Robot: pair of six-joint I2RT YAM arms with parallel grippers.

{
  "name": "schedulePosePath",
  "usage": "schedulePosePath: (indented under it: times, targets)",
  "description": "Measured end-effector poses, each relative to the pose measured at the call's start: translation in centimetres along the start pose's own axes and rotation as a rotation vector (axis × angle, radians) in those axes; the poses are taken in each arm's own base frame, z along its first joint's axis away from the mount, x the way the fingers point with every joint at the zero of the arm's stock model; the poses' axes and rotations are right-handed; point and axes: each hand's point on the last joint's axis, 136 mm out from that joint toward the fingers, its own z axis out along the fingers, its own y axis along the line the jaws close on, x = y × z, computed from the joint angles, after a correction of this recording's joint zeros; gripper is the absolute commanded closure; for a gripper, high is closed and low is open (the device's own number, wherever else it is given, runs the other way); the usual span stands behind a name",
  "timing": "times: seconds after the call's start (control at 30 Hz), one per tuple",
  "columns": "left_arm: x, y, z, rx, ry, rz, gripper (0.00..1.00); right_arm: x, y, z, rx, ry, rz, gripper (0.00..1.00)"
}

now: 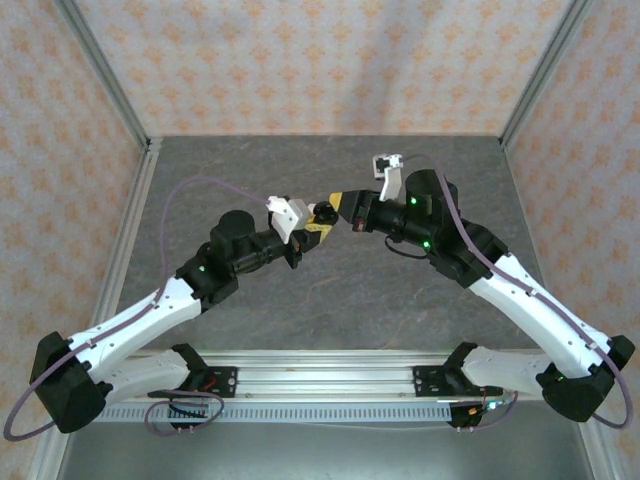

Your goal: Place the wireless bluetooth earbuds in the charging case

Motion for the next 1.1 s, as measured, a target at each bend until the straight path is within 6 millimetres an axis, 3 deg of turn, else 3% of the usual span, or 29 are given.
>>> schedulePosePath:
  times: [0.13,1.1]
  targets:
    - [-0.7,0.0,0.0,-0.001,-0.014,-0.004,1.00,0.3,0.0,0.4,-0.007,-0.006,0.000,0.90]
    - [-0.5,0.5,0.0,-0.029,-0.006,-0.025,1.00,1.8,-1.8,2.0,0.048,0.024,0.037,0.90]
